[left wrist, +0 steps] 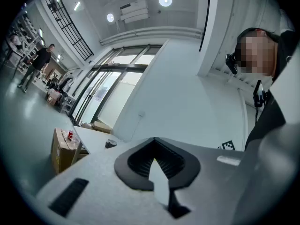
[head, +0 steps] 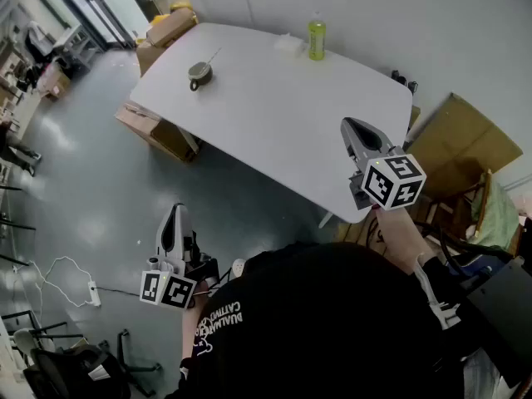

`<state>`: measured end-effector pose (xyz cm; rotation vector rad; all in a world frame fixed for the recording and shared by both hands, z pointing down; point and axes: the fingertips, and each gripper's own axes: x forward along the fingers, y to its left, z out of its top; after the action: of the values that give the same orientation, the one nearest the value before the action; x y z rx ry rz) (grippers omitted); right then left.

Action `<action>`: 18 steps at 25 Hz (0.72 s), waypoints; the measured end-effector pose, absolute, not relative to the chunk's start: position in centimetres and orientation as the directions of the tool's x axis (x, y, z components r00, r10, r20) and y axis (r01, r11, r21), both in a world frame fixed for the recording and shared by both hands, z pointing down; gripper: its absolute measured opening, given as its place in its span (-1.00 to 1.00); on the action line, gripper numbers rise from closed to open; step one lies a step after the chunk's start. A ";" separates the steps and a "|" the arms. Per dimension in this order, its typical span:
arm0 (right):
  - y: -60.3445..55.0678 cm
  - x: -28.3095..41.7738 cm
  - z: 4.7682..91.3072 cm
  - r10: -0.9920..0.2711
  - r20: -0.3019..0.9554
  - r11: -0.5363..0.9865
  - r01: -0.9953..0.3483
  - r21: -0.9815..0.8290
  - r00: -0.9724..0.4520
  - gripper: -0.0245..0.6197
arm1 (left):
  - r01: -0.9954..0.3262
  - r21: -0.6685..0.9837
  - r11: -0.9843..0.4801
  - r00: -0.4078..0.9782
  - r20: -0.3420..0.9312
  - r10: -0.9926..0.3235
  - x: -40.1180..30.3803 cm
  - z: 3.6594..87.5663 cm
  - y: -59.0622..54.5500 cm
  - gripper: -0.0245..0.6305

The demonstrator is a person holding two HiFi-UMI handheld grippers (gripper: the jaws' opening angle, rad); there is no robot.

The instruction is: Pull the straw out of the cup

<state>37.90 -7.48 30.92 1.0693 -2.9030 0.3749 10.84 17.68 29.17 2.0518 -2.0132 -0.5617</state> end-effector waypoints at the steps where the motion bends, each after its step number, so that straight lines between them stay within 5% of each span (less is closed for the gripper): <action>1: -7.4 37.9 30.9 -0.635 0.107 0.735 -0.642 -0.219 -0.765 -0.91 | -0.911 0.410 -0.043 -0.009 -0.123 -0.992 10.7 29.1 17.8 -0.92; 18: -7.3 34.8 32.1 -0.659 0.154 0.701 -0.675 -0.229 -0.737 -0.91 | -0.887 0.461 -0.034 -0.016 -0.103 -0.995 6.1 31.2 18.2 -0.92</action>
<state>34.77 -7.25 32.14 1.1150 -2.8421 0.4190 6.10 18.23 31.21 2.0007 -1.9817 -0.5953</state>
